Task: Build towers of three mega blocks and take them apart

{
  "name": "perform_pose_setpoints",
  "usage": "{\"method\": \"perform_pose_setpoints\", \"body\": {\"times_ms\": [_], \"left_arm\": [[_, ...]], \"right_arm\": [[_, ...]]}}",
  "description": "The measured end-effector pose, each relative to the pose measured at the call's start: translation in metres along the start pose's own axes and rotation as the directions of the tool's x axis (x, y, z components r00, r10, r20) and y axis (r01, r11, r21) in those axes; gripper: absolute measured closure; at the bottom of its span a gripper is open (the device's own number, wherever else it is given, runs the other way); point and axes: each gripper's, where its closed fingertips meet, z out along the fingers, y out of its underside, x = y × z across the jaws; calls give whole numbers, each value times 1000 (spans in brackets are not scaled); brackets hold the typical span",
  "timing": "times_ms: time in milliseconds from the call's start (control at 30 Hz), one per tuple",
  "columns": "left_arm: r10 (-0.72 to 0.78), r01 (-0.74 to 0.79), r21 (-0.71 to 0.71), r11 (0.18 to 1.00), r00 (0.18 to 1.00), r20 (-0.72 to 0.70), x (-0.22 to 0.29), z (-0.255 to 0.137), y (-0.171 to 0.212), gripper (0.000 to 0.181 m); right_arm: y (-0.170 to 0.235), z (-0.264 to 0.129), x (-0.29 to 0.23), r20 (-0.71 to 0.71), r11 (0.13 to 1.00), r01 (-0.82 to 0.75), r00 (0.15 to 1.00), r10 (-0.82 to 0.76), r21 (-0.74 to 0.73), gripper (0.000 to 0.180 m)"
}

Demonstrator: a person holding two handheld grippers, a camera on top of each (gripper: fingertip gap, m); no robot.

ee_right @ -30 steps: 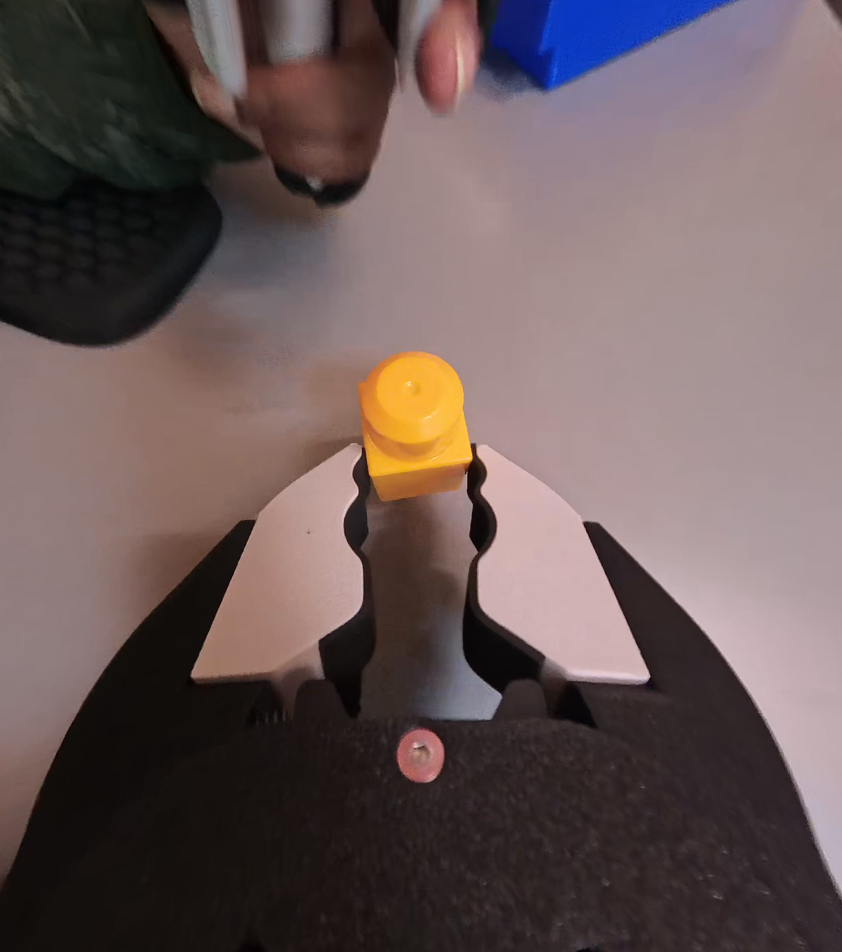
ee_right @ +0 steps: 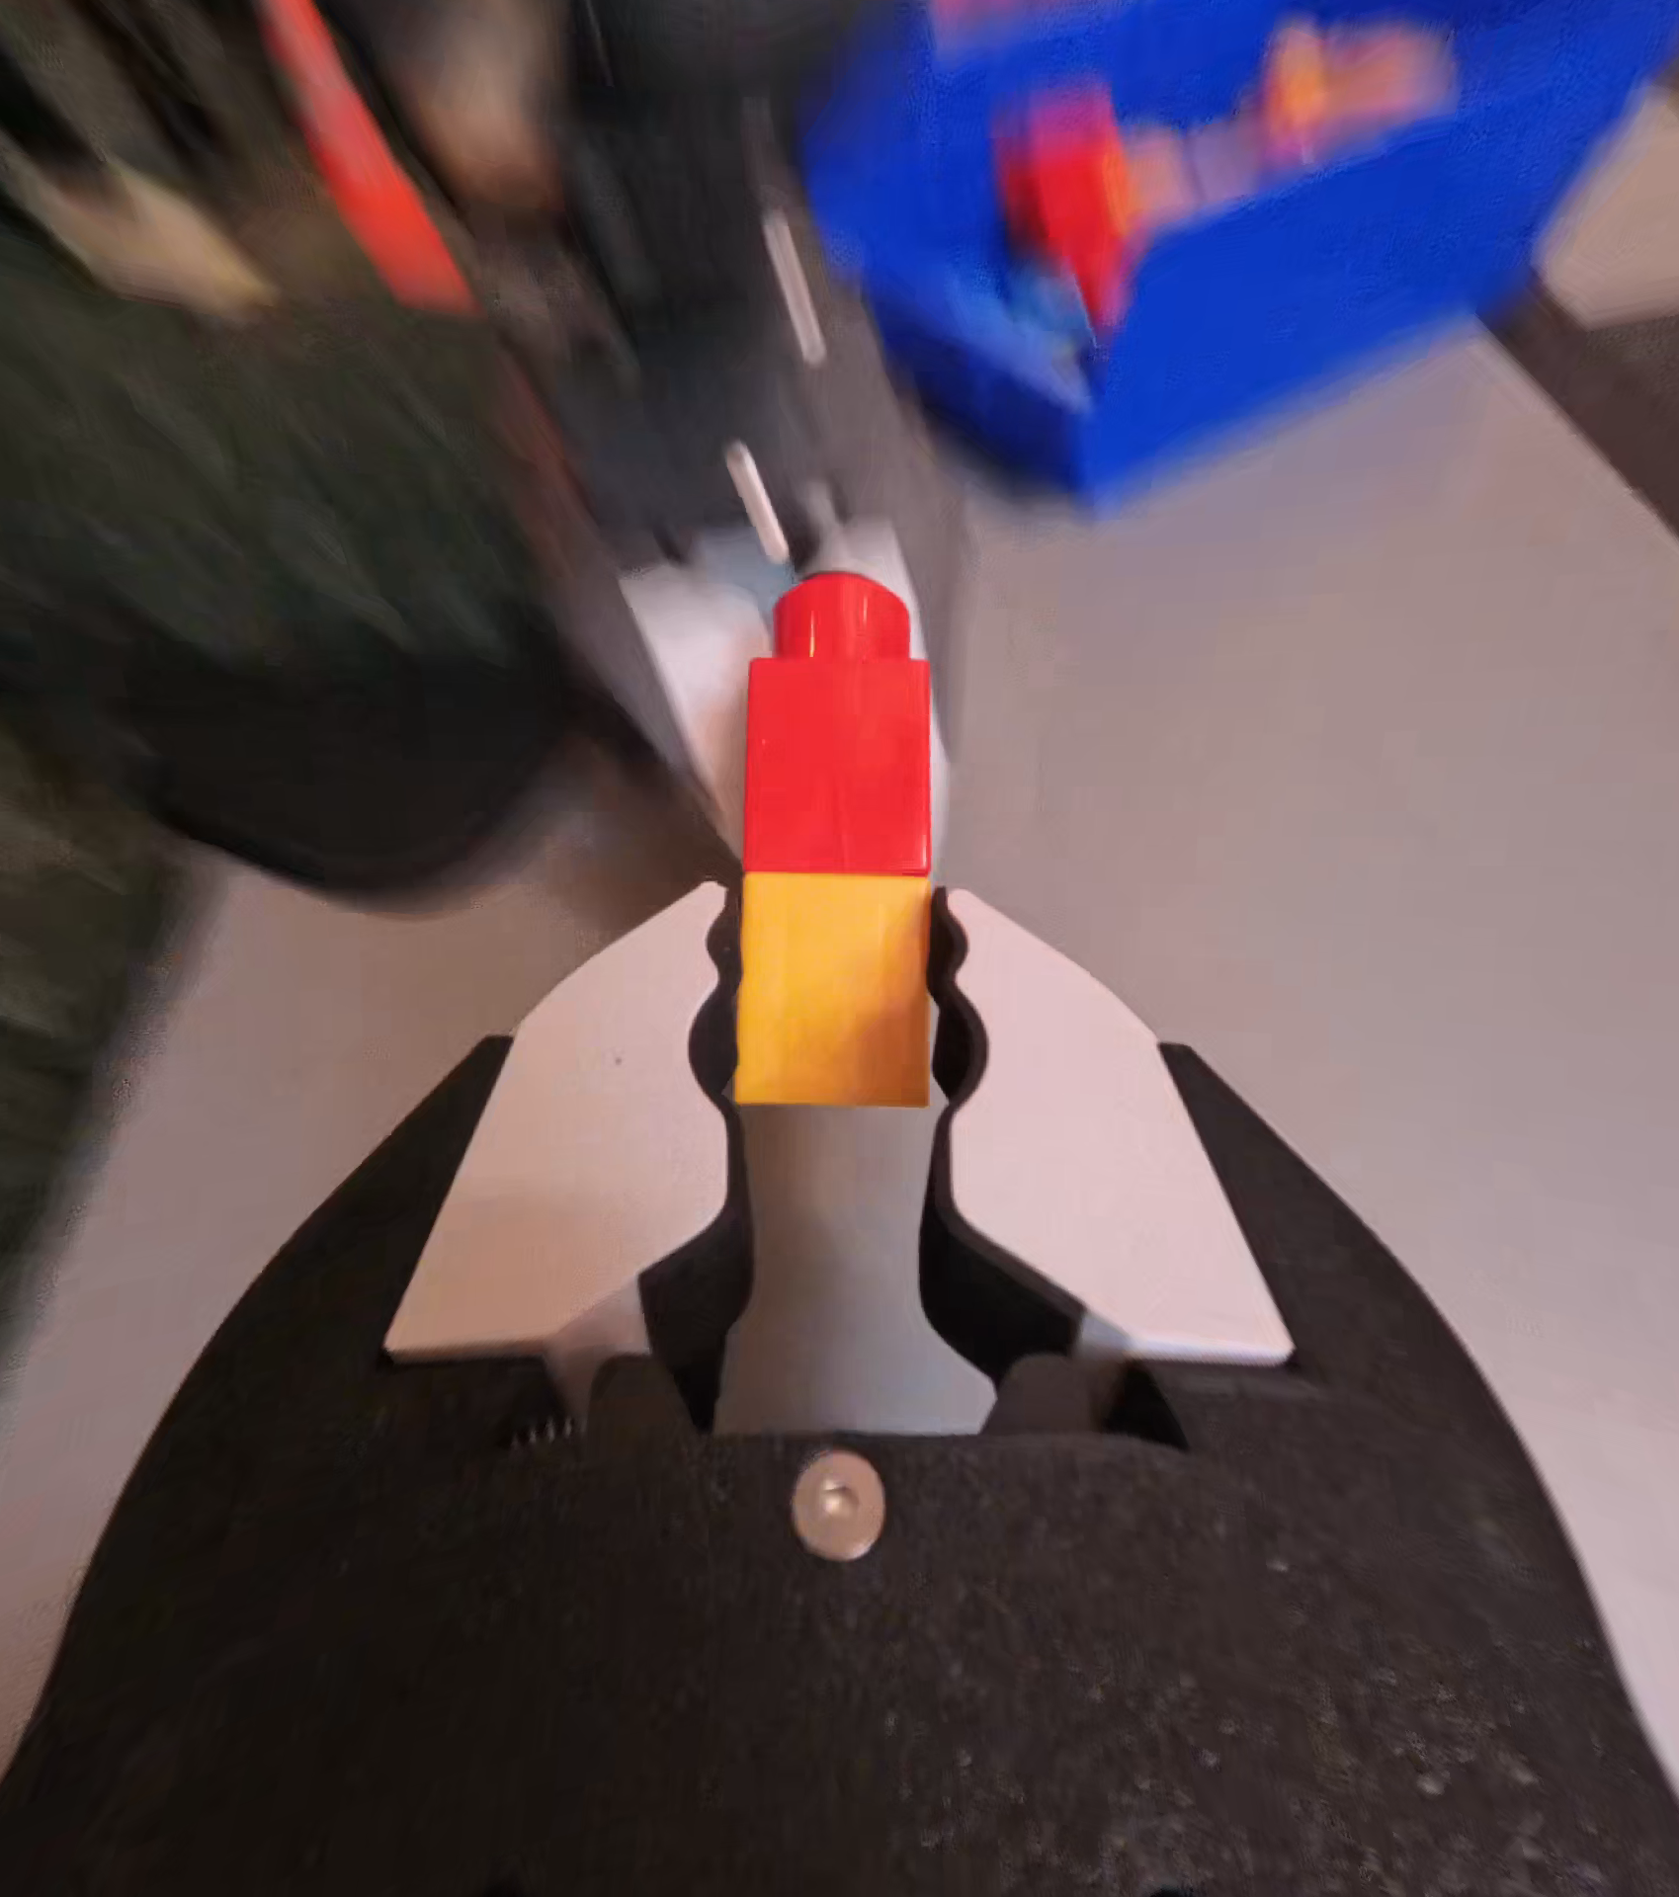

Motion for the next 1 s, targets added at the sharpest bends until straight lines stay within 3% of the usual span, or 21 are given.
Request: {"method": "perform_pose_setpoints", "body": {"times_ms": [33,100,233,300,367,433,533,600,900,1000], "left_arm": [[44,-44,27,999,999,-16,9,7,-7,181],[74,-75,67,995,997,13,9,1,-29,181],[35,-29,248,968,999,-20,1,-30,-47,177],[22,-7,344,939,999,-39,1,-43,-52,151],[41,-7,513,859,998,-55,5,-62,-71,122],[70,-28,616,788,997,-43,8,-78,-87,117],[156,-154,523,839,987,40,12,-62,-80,141],[192,-189,464,865,981,40,17,-52,-71,142],[211,-190,473,860,977,9,25,-54,-69,136],[209,-194,455,869,978,16,24,-54,-68,143]], "right_arm": [[-13,-3,-8,3,999,37,999,-37,9,145],[-12,1,-9,-120,971,202,969,-218,-131,144],[-28,-25,-12,-144,983,181,972,-185,-42,144],[-24,-33,0,-179,988,148,972,-153,-39,144],[-15,-32,10,-192,992,116,974,-124,-51,144],[-4,-25,13,-186,990,111,975,-126,-88,144],[-3,-11,1,-129,982,156,977,-169,-106,144],[2,-6,-3,-119,967,198,969,-218,-158,144],[-12,-10,-12,-127,963,251,957,-262,-92,144],[-12,-10,-14,-108,967,244,962,-251,-74,144]]}}
